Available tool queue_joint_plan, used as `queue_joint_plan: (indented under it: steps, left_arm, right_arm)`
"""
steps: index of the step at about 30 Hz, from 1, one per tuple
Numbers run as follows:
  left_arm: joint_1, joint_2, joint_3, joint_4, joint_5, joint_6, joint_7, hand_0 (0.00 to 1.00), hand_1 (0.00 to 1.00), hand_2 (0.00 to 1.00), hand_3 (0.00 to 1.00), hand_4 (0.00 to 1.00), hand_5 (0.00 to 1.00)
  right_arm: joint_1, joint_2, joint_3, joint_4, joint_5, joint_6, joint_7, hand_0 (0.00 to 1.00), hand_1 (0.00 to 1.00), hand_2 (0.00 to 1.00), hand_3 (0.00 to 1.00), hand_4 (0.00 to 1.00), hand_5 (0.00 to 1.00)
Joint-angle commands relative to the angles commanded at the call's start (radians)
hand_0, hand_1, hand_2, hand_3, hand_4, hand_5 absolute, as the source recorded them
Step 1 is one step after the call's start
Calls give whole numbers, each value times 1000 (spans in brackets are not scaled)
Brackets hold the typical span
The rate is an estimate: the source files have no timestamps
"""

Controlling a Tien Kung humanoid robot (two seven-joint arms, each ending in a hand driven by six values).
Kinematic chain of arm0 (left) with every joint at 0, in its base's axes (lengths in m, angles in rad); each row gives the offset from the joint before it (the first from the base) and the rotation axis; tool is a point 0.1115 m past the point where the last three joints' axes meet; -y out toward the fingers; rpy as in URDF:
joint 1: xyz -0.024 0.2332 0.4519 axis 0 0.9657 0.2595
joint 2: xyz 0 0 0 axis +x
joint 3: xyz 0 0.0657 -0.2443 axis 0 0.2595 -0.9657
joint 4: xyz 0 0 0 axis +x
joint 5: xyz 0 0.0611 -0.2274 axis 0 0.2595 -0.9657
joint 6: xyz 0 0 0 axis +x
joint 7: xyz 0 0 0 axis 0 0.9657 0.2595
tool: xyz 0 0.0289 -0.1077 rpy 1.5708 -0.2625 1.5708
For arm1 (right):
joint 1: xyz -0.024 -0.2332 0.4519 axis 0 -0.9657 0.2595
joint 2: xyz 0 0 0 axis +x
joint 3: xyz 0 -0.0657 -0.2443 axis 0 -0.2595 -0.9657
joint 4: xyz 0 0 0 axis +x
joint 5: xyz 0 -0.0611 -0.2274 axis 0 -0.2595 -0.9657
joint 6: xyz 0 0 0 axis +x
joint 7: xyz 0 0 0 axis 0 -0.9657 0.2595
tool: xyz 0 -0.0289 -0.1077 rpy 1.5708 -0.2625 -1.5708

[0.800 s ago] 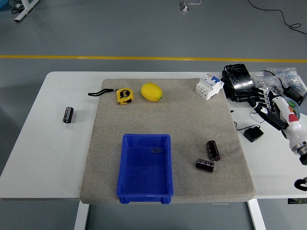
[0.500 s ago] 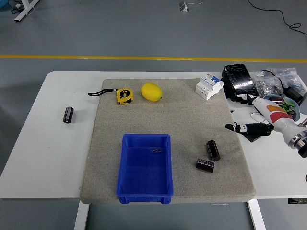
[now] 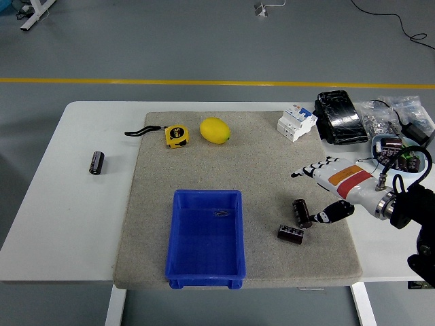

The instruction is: Pick up the battery,place it into the box

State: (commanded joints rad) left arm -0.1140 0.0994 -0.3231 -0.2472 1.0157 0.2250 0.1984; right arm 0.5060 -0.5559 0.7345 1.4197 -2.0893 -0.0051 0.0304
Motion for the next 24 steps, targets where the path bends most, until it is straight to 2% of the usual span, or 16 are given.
queue_joint_plan:
  steps: [1,7,24]
  left_arm:
    - [-1,0,-2,0,2,-1,0,696,672,710,623,641,657]
    - [-4,1,-3,-2,8,-5,1,695,672,709,624,641,657]
    - [-14,2,3,-3,-3,-9,-2,695,671,709,624,642,657]
  right_arm:
    - [5,3,-9,-3,1,3,-1,718,701,740,797,998,257]
    - [27,18,-49,-23,13,11,-7,709,697,739,794,998,248]
    - [63,60,-90,-114,47,1,-1,691,672,721,779,998,250]
